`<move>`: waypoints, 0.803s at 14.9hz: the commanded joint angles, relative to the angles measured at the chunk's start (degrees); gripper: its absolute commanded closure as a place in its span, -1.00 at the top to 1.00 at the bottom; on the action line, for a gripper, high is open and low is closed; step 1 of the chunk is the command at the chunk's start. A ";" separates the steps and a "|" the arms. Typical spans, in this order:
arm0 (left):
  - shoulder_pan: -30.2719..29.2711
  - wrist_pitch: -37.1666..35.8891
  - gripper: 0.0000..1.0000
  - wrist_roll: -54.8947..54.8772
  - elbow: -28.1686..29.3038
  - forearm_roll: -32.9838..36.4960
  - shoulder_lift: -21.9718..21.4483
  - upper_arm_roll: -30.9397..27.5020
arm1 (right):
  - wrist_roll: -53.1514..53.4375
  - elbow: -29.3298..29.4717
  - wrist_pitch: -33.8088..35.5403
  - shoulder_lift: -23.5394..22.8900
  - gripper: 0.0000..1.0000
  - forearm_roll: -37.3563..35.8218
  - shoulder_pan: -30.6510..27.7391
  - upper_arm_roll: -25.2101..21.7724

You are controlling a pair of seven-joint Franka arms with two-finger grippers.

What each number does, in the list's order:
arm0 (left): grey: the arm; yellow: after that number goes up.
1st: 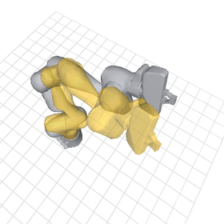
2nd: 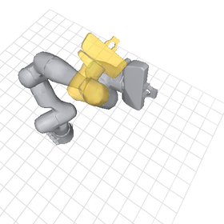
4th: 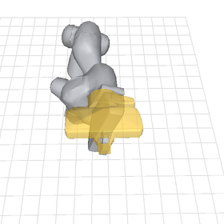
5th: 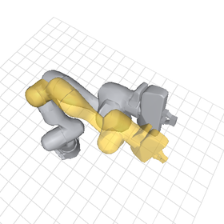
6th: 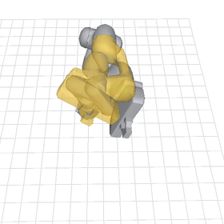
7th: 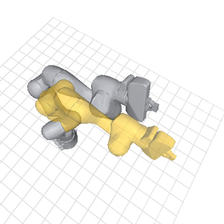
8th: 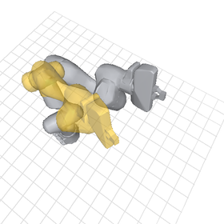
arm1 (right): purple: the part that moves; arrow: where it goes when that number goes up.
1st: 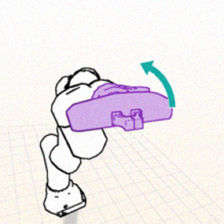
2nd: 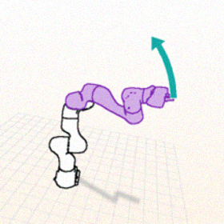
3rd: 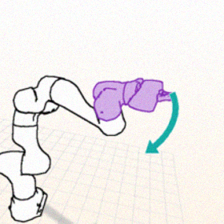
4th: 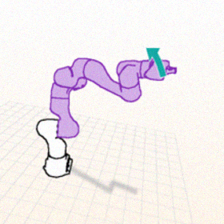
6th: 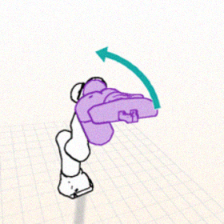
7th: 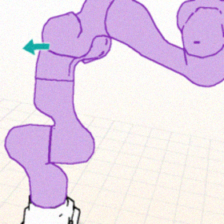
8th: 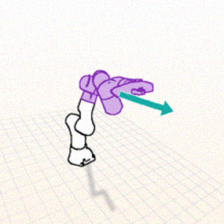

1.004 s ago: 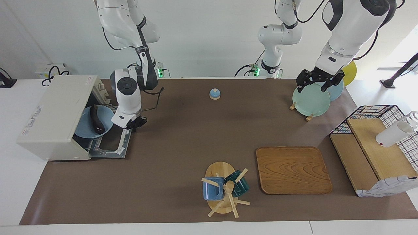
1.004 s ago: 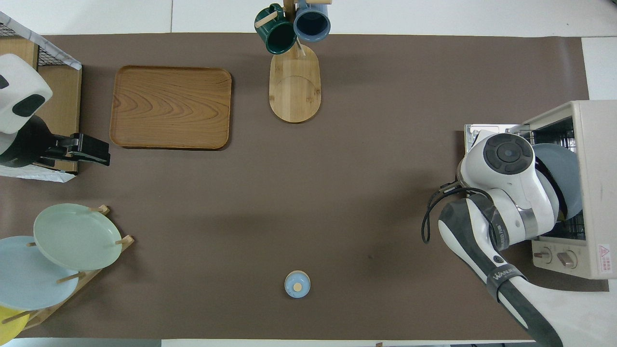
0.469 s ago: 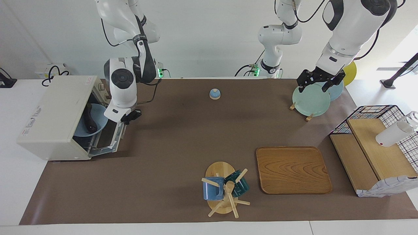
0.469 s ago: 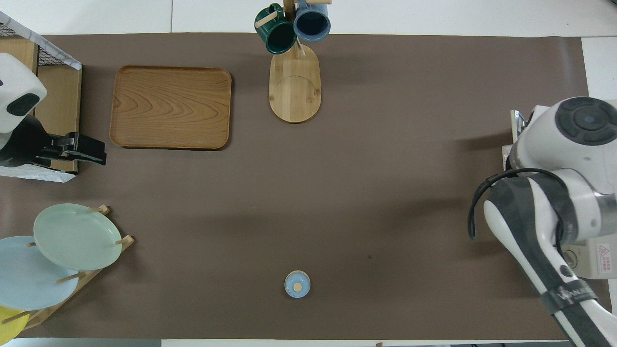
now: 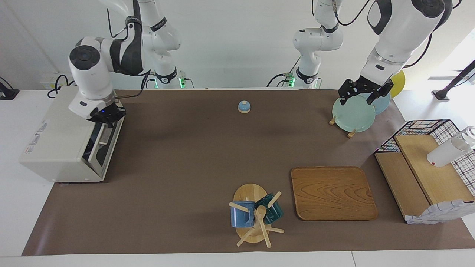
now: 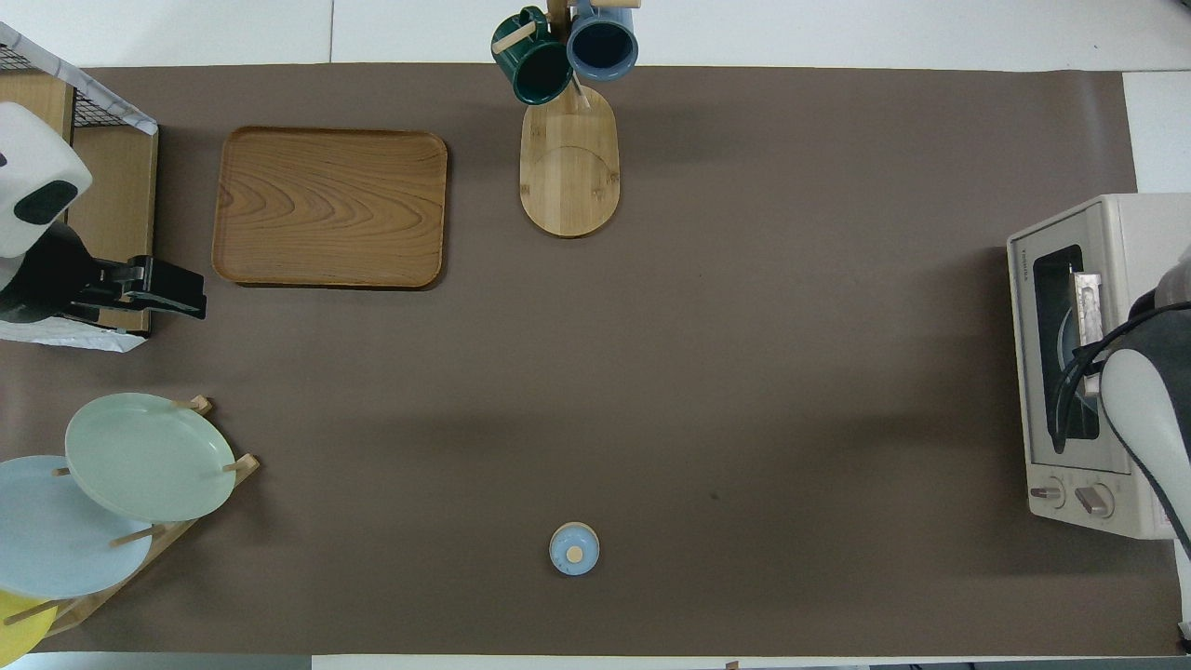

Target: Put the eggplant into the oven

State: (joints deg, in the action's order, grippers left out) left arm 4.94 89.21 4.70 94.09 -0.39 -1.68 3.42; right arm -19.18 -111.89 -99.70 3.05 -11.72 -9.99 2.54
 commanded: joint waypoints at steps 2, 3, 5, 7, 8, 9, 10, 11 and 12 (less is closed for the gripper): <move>-0.99 -0.18 1.00 -0.21 1.18 1.35 -1.49 0.53 | 0.89 12.02 8.36 -1.46 -0.76 7.06 1.02 1.06; -0.99 -0.27 1.00 -0.21 1.18 1.35 -1.49 0.45 | 1.51 13.87 10.03 -1.90 -0.60 7.85 2.16 1.15; -0.99 -0.27 1.00 -0.21 1.18 1.35 -1.49 0.45 | 2.56 15.03 11.10 -1.91 -0.22 8.82 3.04 1.15; -0.99 -0.18 1.00 -0.21 1.18 1.35 -1.49 0.45 | 2.66 14.59 11.54 -1.47 1.00 8.91 2.78 0.98; -0.99 -0.18 1.00 -0.21 1.18 1.27 -1.49 0.45 | 2.66 14.77 11.72 -1.47 1.00 8.91 2.87 0.98; -0.99 -0.18 1.00 -0.21 1.18 1.35 -1.49 0.45 | 2.92 14.68 11.72 -1.03 1.00 8.91 3.13 0.98; -0.99 -0.18 1.00 -0.21 1.18 1.35 -1.49 0.45 | 3.35 14.68 11.81 -0.60 1.00 8.91 3.13 1.06; -0.99 -0.18 1.00 -0.21 1.18 1.35 -1.49 0.45 | 3.36 14.42 11.81 -0.59 1.00 8.91 2.70 1.06; -0.99 -0.18 1.00 -0.21 1.18 1.27 -1.49 0.53 | 3.53 13.98 11.63 -0.50 1.00 8.91 2.61 1.06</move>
State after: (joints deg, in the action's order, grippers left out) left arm 4.76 89.21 4.70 94.09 -0.38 -1.68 3.33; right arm -16.48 -98.50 -89.31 2.60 -4.19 -6.46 3.32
